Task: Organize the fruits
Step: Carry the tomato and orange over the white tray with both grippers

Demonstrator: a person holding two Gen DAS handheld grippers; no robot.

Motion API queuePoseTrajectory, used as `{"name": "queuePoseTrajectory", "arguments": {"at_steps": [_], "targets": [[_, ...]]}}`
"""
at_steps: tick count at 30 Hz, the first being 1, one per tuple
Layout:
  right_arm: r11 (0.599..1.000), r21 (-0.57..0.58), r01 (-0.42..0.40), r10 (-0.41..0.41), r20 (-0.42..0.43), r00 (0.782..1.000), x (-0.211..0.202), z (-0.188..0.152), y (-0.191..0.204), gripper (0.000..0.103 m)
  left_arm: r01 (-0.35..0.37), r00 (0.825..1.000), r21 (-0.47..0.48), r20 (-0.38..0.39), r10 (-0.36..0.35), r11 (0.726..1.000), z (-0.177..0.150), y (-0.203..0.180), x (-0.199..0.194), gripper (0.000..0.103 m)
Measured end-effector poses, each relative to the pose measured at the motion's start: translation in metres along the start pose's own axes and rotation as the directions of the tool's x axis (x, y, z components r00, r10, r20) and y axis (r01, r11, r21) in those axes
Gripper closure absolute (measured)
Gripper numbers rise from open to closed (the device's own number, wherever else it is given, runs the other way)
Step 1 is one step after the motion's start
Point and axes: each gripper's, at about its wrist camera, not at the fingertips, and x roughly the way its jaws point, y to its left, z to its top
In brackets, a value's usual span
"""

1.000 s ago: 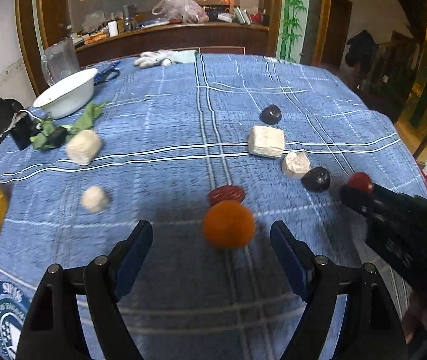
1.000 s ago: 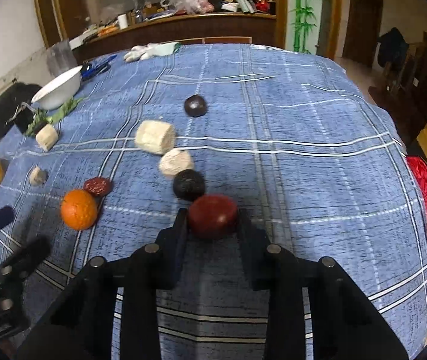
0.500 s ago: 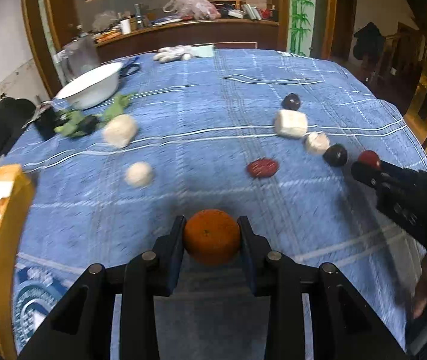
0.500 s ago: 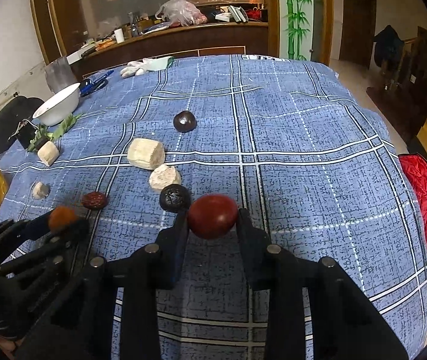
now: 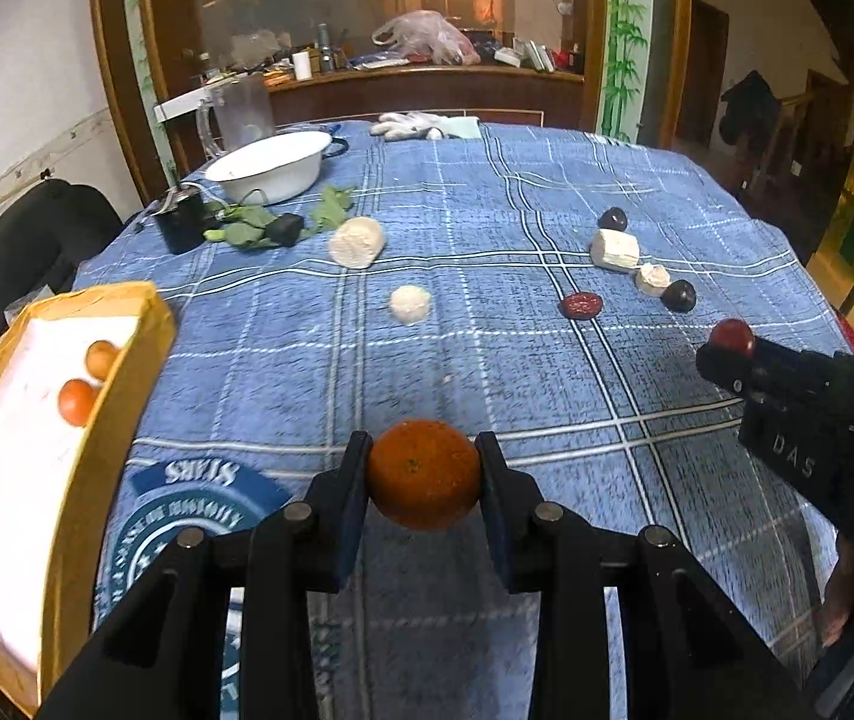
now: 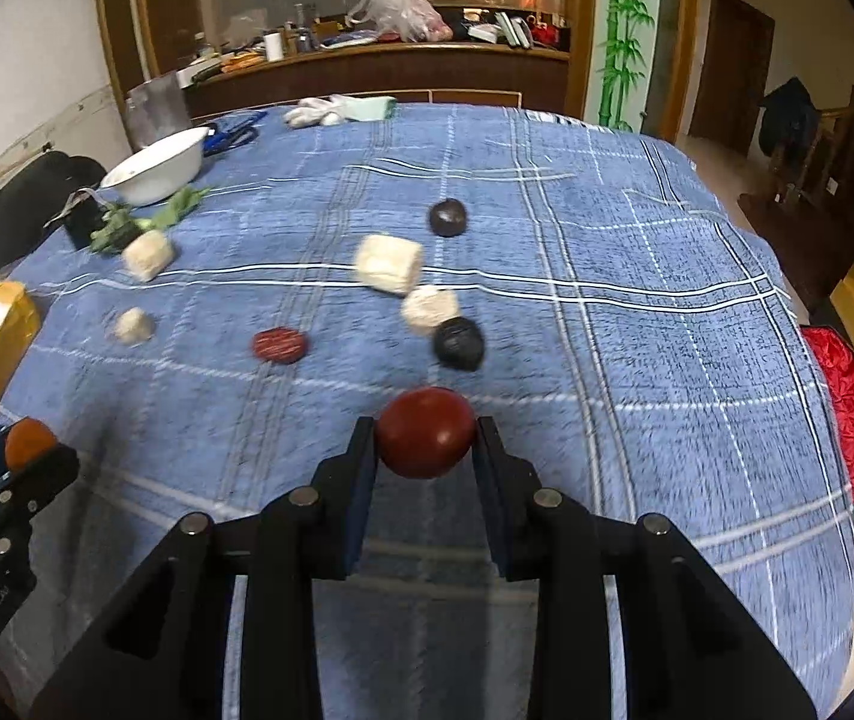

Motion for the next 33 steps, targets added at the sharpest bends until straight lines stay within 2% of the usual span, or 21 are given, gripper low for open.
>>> {"name": "queuePoseTrajectory", "arguments": {"at_steps": [11,21,33], "targets": [[0.997,-0.071,0.002,0.001,0.043,0.999,-0.049,-0.020,0.060,0.069,-0.027,0.999,-0.055,0.033,0.029,0.998,-0.020,0.047,-0.031,0.069],[0.990,-0.139,-0.024,0.034,0.070,0.997,-0.071,-0.026,0.107,0.069,-0.072,0.996,-0.113,0.044,0.078,0.991,-0.033,0.085,-0.052,0.069],[0.978,-0.189,-0.088,0.105,0.085,0.991,-0.082,-0.030,0.144,0.069,-0.125,0.989,-0.157,0.054,0.135,0.980,-0.037,0.113,-0.067,0.069]]}}
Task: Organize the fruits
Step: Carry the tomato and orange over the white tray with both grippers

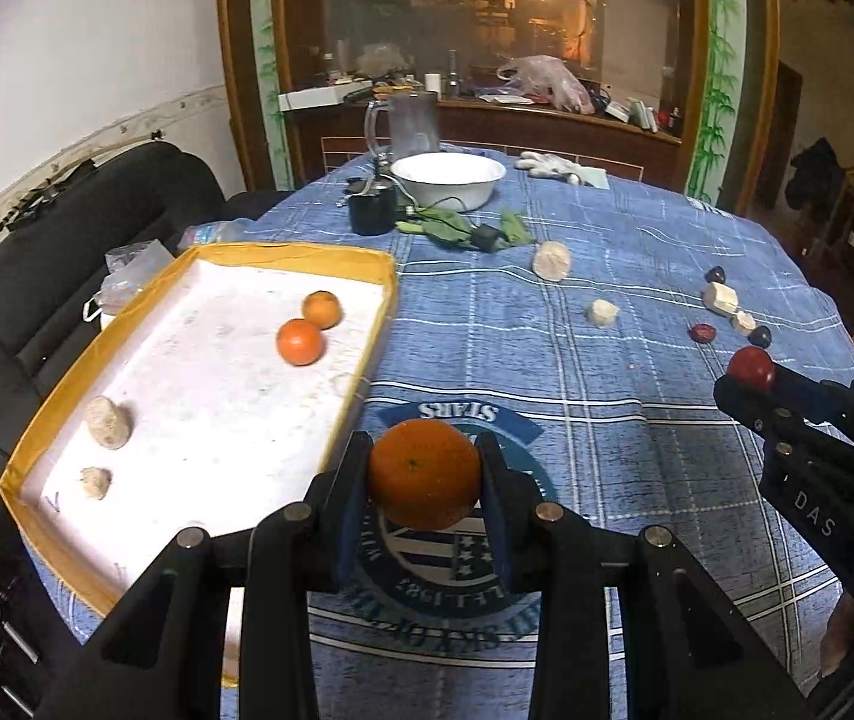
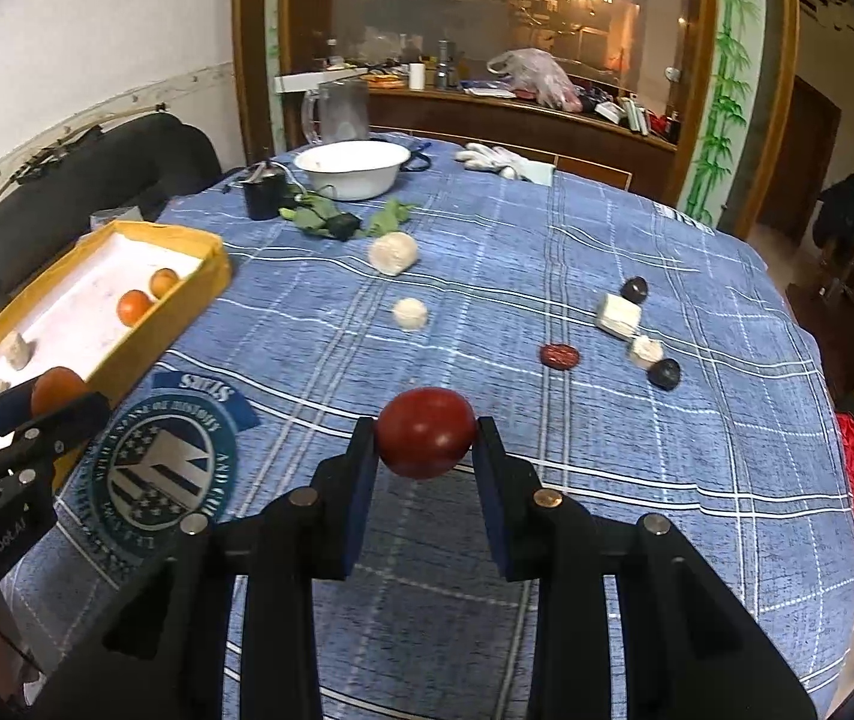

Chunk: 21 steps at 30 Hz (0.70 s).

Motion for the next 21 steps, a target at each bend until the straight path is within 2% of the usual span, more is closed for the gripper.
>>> {"name": "queuePoseTrajectory", "arguments": {"at_steps": [21], "targets": [[0.987,-0.096,-0.128,0.133,0.045,0.990,-0.004,0.025,0.059,0.069,-0.125,0.992,-0.114,-0.020,0.124,0.986,0.004,0.072,0.005,0.069]]}}
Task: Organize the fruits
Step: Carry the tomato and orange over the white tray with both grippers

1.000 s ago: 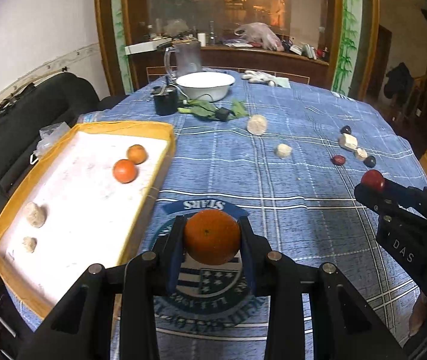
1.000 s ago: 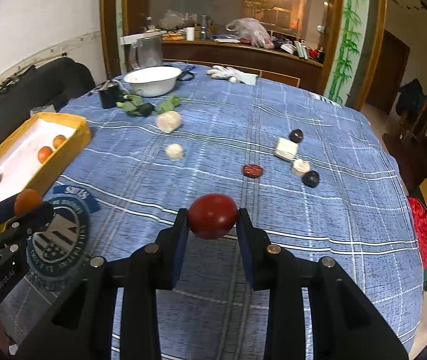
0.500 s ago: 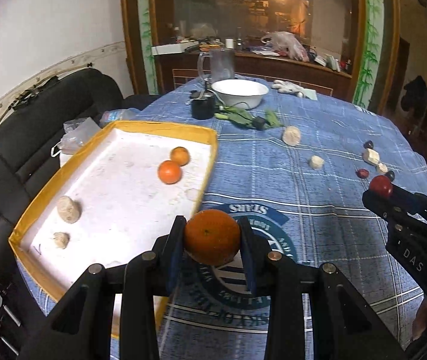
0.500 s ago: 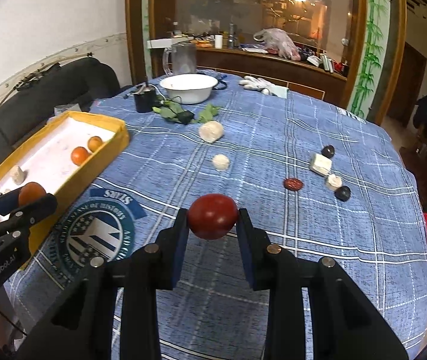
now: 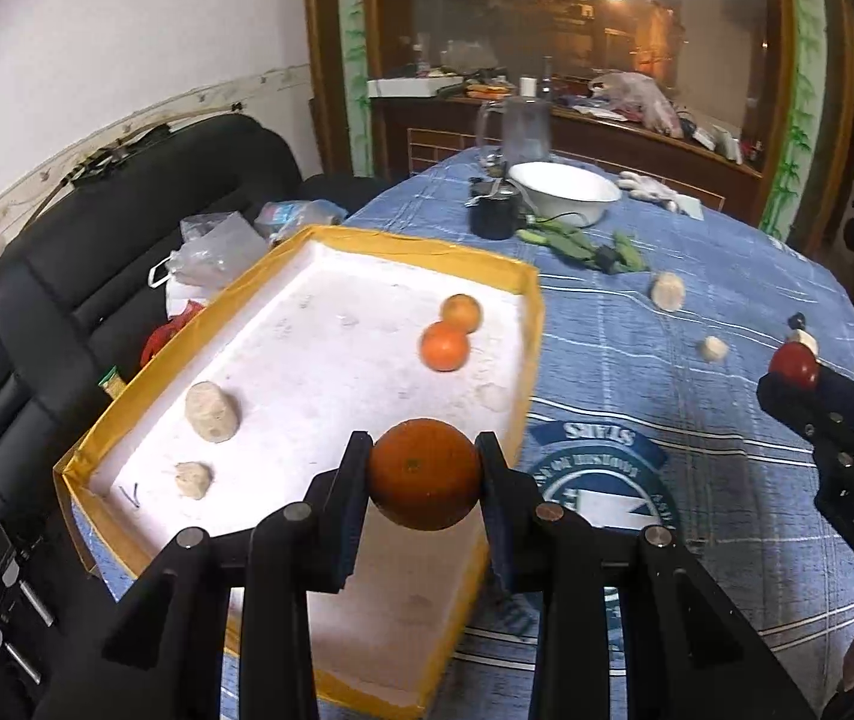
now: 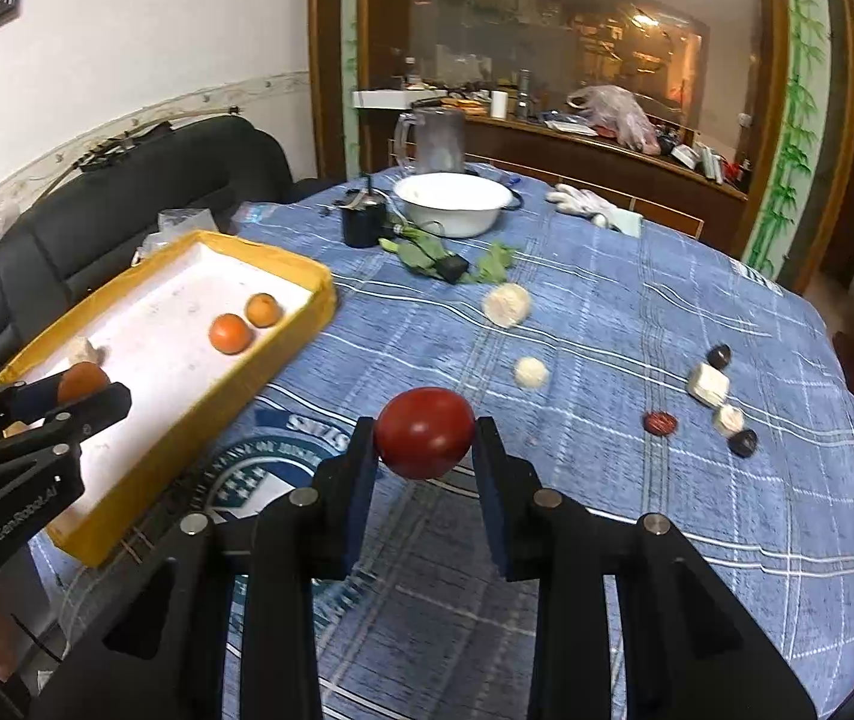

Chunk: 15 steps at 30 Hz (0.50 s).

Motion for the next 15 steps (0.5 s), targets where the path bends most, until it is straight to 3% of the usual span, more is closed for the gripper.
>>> {"name": "queuePoseTrajectory", "arguments": {"at_steps": [15], "targets": [[0.993,-0.079,-0.085,0.085,0.000,0.996,0.023,0.030,0.049,0.069,-0.069,0.996,-0.066,-0.067,0.065,0.995,0.001,0.044,0.030,0.069]]}}
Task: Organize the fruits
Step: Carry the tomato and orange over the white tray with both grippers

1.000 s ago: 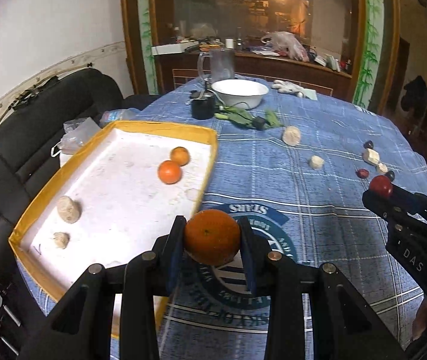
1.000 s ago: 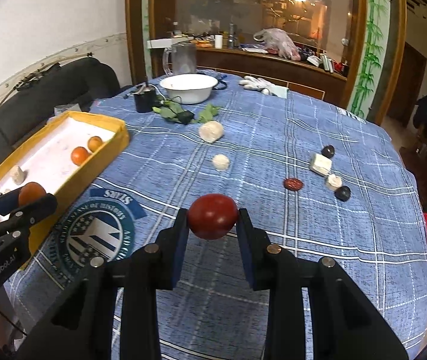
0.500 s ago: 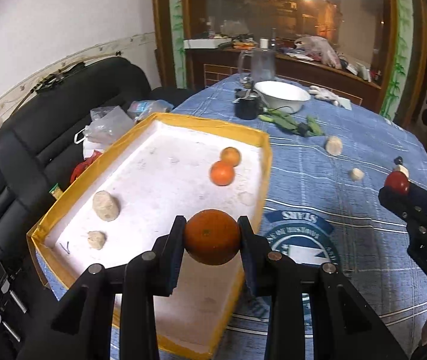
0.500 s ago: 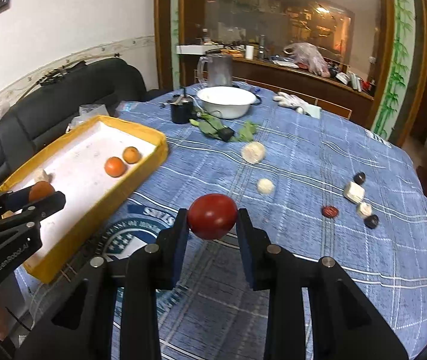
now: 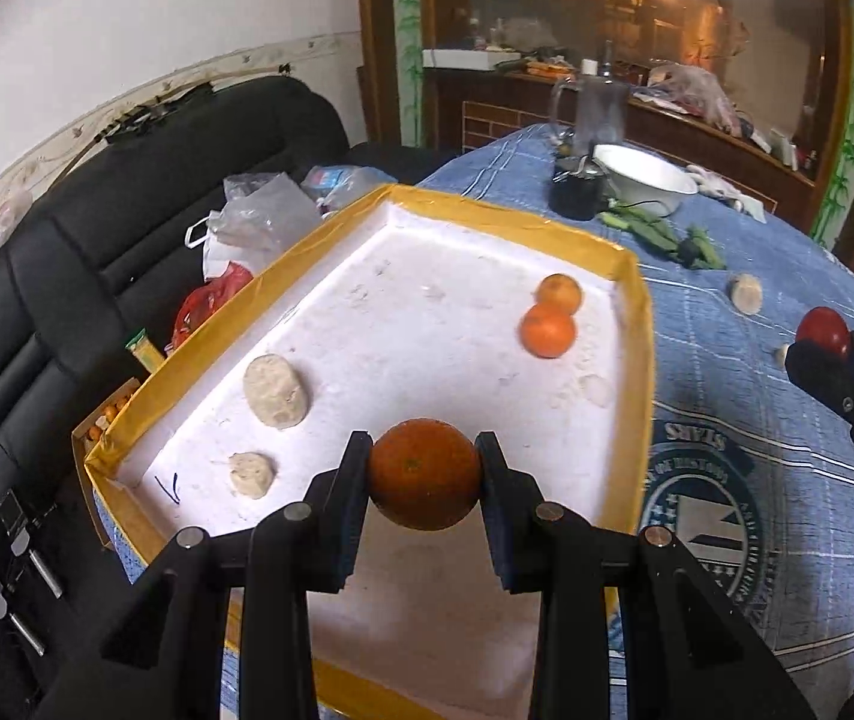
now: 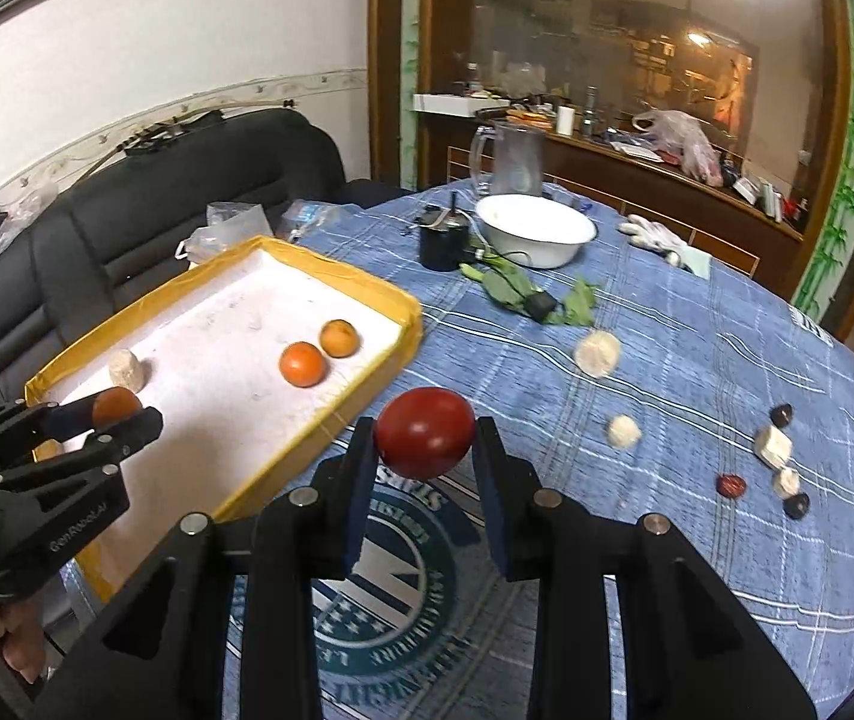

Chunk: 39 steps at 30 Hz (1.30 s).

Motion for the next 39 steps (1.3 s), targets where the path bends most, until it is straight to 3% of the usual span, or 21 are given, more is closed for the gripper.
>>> {"name": "queuePoseTrajectory", "arguments": {"at_steps": [20,39], "targets": [[0.992,-0.041,-0.118,0.115,-0.063,0.991,0.068,0.031,0.048,0.069,-0.065,0.997,-0.079,-0.041,0.062,0.995,0.008,0.045,0.026,0.069],[0.975,-0.095,-0.199,0.182,-0.161,0.970,0.110,0.018,0.085,0.069,-0.146,0.989,-0.141,-0.046,0.141,0.979,0.027,0.072,0.048,0.069]]}}
